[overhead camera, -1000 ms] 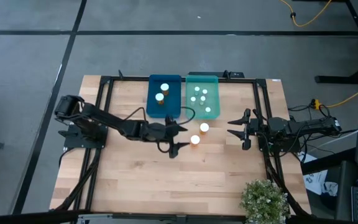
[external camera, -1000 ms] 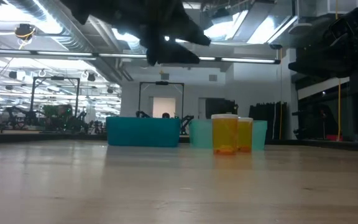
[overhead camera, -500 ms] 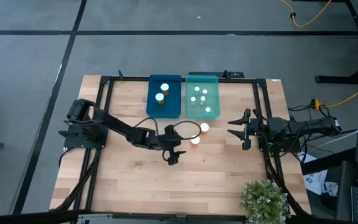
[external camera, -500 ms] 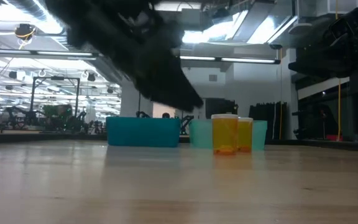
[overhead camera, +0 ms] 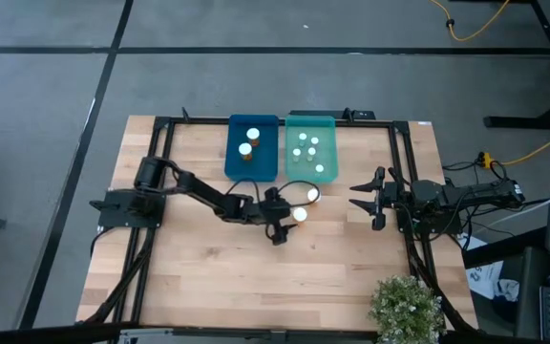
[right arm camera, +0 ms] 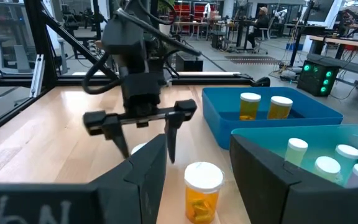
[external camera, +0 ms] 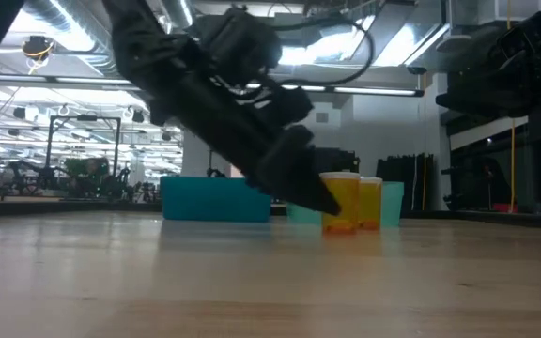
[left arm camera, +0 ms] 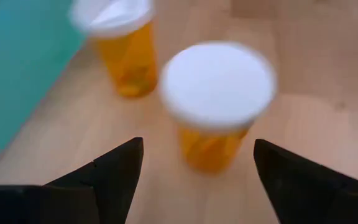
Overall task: Pick and place medicine bottles into bin by pill shape (circle, oval)
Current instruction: Put the orange capsule bottle into the blue bin
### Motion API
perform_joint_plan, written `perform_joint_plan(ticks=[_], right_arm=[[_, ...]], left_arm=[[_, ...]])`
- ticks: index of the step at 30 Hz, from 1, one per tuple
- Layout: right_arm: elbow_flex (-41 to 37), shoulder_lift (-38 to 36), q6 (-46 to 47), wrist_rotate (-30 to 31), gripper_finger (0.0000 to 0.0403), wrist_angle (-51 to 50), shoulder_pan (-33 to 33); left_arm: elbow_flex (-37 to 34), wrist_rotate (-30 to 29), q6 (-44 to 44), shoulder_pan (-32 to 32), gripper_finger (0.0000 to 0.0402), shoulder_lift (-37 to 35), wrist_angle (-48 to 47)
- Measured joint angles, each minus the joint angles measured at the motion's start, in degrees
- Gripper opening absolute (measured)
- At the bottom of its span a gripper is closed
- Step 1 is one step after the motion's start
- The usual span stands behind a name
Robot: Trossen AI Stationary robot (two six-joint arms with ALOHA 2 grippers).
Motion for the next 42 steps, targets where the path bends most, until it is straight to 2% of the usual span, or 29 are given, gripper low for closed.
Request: perform_joint_plan(ticks=[7, 11, 18, 22, 26, 29, 33, 39, 42], right_arm=[[0.00, -0.02, -0.06, 0.00, 0.0177, -0.01, 0.00], [0.00, 0.00, 0.00, 0.00, 0.0177, 0.00, 0.00], [0.00, -0.01, -0.09, 0.00, 0.0177, -0.02, 0.00], [0.00, -0.02, -0.04, 0.00, 0.0177, -0.01, 0.01], [0.00, -0.02, 0.00, 0.00, 0.0177, 0.00, 0.02], [0.00, -0.02, -0.09, 0.00, 0.0177, -0.02, 0.00], [0.00, -0.01, -0.05, 0.00, 0.0177, -0.01, 0.00], [0.00, -0.02, -0.09, 0.00, 0.0177, 0.00, 0.02], [0.00, -0.01, -0.01, -0.01, 0.0177, -0.01, 0.00]], left_arm=[[7.30, 1.04, 7.15, 0.00, 0.0297, 3.93, -0.18], [7.76, -2.18, 8.25, 0.01, 0.0297, 3.89, -0.19], [7.74, -2.06, 6.76, 0.37, 0.0293, 3.54, -1.19], [7.74, -1.26, 6.11, 0.37, 0.0263, 3.52, -1.02], [7.74, -0.92, 6.05, 0.43, 0.0204, 2.82, -1.84], [7.74, -0.92, 6.13, 0.94, 0.0169, -0.21, -4.71], [7.72, -1.22, 7.34, 2.03, 0.0169, -7.65, -11.81], [7.74, -8.70, 15.89, 5.38, 0.0168, -18.39, -19.96], [7.74, -9.64, 18.00, 8.94, 0.0168, -20.83, -22.91]])
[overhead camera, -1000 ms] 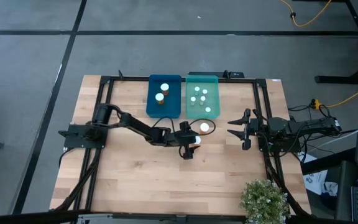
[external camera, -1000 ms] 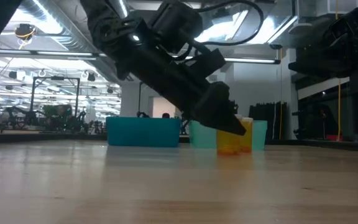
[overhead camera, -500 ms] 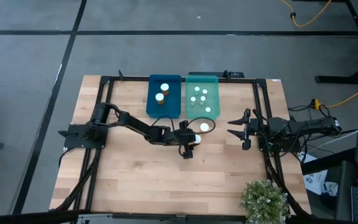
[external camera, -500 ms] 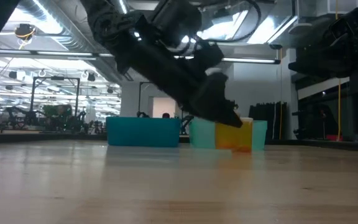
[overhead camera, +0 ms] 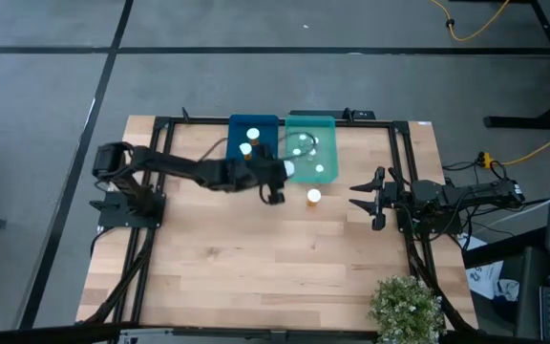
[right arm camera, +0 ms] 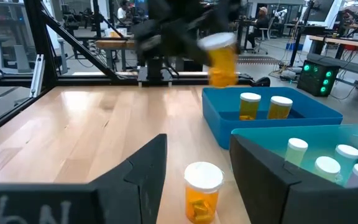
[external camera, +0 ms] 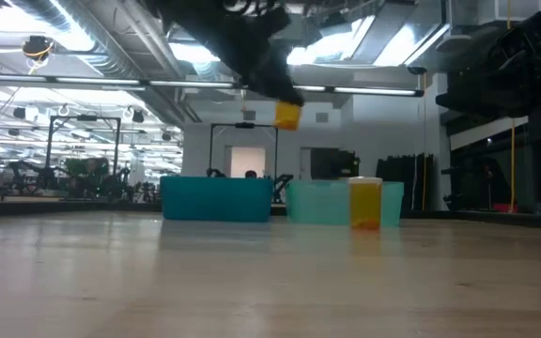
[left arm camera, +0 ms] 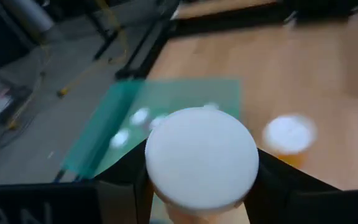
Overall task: Pick and place medicine bottles into bin by pill shape (circle, oval)
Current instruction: Put the orange capsule bottle into the blue bin
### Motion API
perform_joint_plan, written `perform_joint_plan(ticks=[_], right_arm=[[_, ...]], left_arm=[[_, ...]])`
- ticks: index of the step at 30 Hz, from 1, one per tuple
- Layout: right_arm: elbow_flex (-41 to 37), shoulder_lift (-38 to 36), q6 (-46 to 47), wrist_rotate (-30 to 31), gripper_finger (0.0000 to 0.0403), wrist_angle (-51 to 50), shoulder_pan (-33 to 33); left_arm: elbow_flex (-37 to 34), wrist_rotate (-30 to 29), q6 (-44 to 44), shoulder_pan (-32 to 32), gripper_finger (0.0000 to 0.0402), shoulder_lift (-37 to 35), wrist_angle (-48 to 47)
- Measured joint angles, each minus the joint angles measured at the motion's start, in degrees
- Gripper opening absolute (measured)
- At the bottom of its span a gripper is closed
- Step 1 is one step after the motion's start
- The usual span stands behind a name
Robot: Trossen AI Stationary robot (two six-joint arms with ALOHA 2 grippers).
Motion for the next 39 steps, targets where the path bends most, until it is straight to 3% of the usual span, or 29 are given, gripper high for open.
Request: perform_joint_plan(ticks=[4, 7, 13, 19, 25, 39], right_arm=[[0.00, 0.01, -0.01, 0.01, 0.0177, -0.01, 0.02], [0.00, 0.01, -0.07, 0.01, 0.0177, -0.01, 0.01], [0.00, 0.01, -0.07, 0.01, 0.0177, -0.02, 0.02], [0.00, -0.01, -0.07, 0.01, 0.0177, -0.01, 0.00], [0.00, 0.00, -0.02, 0.01, 0.0177, 0.01, 0.01], [0.00, 0.00, -0.07, 0.01, 0.0177, 0.00, 0.01]], left_arm=[[-0.21, 3.68, 0.25, 5.51, 0.0168, -0.30, -5.67], [-2.34, 10.77, 1.31, 9.81, 0.0168, -0.13, -5.01], [-10.77, 20.30, 1.37, 19.16, 0.0170, -0.11, 6.32], [-17.45, 24.81, -1.34, 26.41, 0.0170, -0.07, 15.70], [-17.42, 27.28, -1.28, 26.90, 0.0170, 0.70, 16.95], [-17.05, 26.61, -0.94, 27.10, 0.0170, 7.19, 22.80]])
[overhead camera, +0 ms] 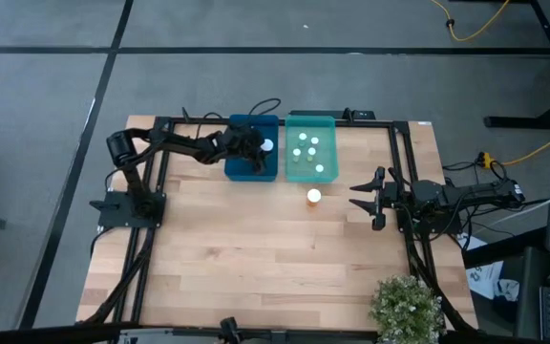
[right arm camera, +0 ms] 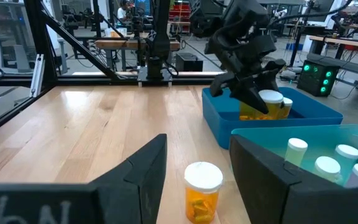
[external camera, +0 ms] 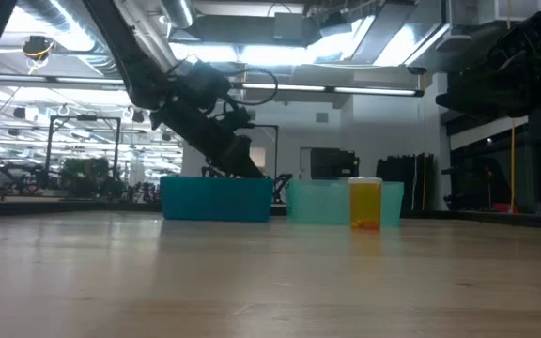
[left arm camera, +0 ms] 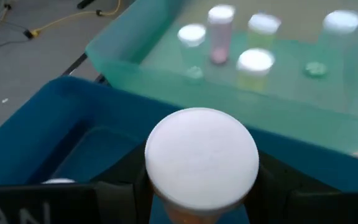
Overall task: Pick and place medicine bottles into bin by pill shape (circle, oval)
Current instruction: Put the orange capsule bottle into the blue bin
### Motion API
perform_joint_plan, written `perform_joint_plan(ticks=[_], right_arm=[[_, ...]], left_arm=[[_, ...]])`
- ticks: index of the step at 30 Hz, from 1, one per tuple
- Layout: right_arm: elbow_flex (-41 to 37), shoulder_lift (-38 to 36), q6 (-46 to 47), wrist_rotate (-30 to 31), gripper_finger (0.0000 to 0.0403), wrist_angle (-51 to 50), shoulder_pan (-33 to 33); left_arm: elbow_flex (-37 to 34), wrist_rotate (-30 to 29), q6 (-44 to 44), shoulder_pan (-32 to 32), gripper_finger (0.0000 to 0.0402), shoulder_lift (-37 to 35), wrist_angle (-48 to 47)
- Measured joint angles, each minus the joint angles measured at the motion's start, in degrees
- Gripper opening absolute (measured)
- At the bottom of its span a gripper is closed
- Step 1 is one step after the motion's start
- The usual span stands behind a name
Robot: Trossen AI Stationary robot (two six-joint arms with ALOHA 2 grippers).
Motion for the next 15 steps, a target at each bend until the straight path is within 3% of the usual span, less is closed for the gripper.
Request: perform_joint_plan(ticks=[15], right_arm=[[0.00, 0.00, 0.00, 0.00, 0.0177, 0.00, 0.00]], left_arm=[[0.94, -3.69, -0.85, 0.33, 0.0217, 1.25, -0.70]])
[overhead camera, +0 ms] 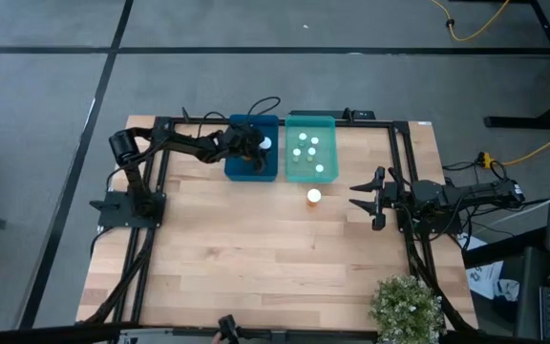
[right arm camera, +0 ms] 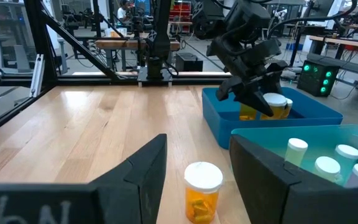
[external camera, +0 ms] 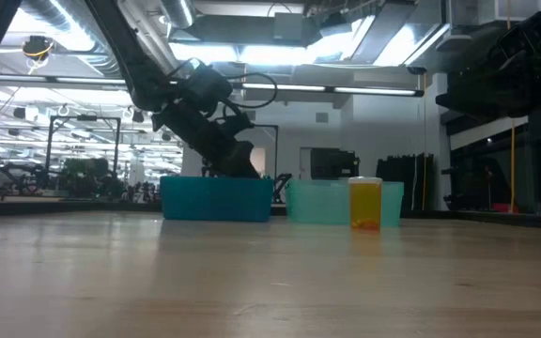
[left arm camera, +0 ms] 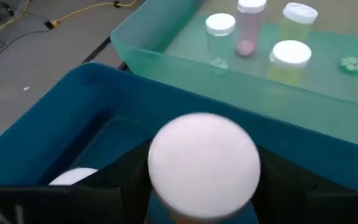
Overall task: Pick and place medicine bottles into bin by pill shape (circle, oval)
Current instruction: Put the orange capsule bottle into the blue bin
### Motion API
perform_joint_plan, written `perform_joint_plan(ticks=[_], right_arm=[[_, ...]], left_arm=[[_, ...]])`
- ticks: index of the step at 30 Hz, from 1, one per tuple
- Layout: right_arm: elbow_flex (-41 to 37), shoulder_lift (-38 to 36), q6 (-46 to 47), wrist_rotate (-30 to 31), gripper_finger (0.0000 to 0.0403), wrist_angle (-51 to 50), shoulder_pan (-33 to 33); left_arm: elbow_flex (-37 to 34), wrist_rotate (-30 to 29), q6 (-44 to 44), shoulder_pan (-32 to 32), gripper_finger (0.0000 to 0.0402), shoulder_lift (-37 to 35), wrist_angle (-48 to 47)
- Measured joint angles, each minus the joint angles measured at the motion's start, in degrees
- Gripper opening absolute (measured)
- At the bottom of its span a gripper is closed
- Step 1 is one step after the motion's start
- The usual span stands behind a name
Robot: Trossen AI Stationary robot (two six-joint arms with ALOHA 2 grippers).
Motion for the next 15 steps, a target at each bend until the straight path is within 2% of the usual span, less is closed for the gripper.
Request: perform_joint_plan(ticks=[10, 15], right_arm=[[0.00, 0.00, 0.02, 0.00, 0.0177, 0.01, -0.01], [0.00, 0.01, 0.02, 0.00, 0.0177, 0.02, 0.02]], left_arm=[[0.12, -0.06, -1.14, -0.17, 0.0236, -0.20, 0.11], [2.65, 0.01, -1.20, -1.02, 0.0237, -1.39, -0.28]])
